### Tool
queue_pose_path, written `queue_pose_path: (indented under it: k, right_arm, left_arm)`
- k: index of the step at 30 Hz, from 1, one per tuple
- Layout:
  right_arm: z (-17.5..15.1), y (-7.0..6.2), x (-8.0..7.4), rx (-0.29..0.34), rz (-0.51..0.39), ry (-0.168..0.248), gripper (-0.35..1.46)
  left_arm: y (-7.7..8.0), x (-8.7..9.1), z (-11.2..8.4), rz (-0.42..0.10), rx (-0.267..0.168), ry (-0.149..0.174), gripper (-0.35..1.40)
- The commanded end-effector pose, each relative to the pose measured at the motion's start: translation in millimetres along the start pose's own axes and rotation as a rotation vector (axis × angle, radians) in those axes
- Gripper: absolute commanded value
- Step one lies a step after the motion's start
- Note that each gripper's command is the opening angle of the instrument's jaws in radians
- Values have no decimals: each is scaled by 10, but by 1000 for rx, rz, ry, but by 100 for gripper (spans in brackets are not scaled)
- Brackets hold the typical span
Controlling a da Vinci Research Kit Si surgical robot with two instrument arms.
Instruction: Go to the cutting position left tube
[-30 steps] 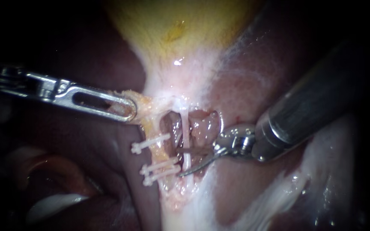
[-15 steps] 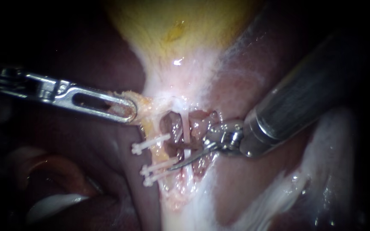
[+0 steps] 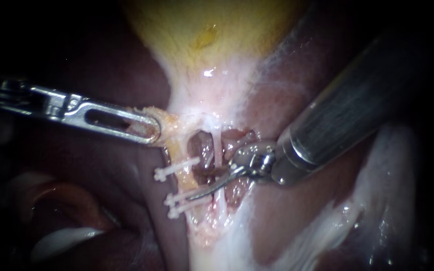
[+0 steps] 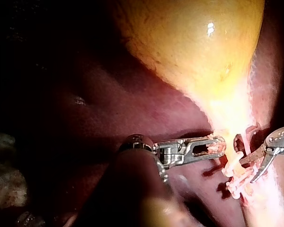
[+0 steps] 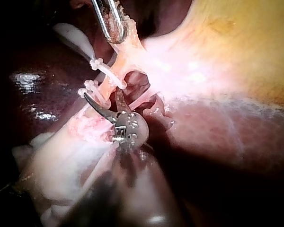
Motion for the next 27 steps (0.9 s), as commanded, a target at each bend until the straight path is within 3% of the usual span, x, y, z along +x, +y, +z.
queue_pose_path:
  k: [1,12,20,27]
  right_arm:
    - [1,0,1,5,0,2,121]
    - [18,9,10,56,11,48,121]
    - [38,12,7,123,22,70,121]
    - [47,16,17,162,34,141,121]
  left_arm:
    - [0,0,0,0,0,0,-35]
    - [0,-1,1,0,0,0,-35]
    - [2,-2,2,0,0,0,-35]
    - [2,-2,2,0,0,0,-35]
